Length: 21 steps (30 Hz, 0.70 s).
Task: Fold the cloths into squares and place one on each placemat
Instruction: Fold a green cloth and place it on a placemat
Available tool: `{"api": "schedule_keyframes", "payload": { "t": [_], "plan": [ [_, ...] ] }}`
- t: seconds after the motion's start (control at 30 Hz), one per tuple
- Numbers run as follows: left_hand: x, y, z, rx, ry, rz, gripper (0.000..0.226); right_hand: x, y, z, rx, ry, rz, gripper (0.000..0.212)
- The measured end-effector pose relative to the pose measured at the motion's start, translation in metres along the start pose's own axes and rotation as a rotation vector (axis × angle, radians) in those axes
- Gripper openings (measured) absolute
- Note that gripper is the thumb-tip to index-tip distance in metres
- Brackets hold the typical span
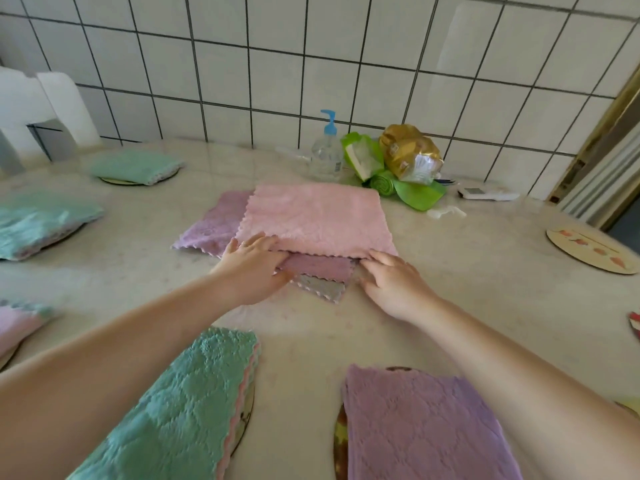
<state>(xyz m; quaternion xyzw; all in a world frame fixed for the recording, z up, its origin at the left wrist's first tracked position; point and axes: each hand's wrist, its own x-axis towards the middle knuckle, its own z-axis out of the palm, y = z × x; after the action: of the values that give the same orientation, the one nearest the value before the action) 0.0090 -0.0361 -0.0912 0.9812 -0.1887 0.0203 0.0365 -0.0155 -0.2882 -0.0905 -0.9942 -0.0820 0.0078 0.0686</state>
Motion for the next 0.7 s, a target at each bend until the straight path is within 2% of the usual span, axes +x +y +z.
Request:
{"api": "schedule_keyframes", "payload": {
  "t": [0.17, 0.27, 0.4, 0.5, 0.6, 0.7],
  "plan": [
    [0.005, -0.013, -0.007, 0.011, 0.103, -0.008, 0.034, 0.015, 0.004, 0.001, -0.090, 0.106, 0.025, 0.047],
    [0.014, -0.029, -0.015, -0.039, 0.257, 0.015, 0.024, 0.024, 0.011, -0.010, -0.076, 0.225, 0.025, 0.041],
    [0.033, -0.044, -0.042, -0.082, 0.420, -0.031, 0.035, 0.049, 0.019, -0.044, -0.127, 0.393, -0.004, 0.041],
    [0.052, -0.049, -0.077, -0.129, 0.520, -0.092, 0.024, 0.066, 0.021, -0.082, -0.134, 0.533, -0.009, 0.039],
    [0.070, -0.050, -0.112, -0.276, 0.619, -0.196, 0.008, 0.083, 0.022, -0.118, -0.008, 0.610, 0.083, 0.030],
    [0.083, -0.055, -0.140, -0.604, 0.700, -0.239, 0.015, 0.094, 0.017, -0.152, 0.255, 0.730, 0.145, 0.016]
  ]
}}
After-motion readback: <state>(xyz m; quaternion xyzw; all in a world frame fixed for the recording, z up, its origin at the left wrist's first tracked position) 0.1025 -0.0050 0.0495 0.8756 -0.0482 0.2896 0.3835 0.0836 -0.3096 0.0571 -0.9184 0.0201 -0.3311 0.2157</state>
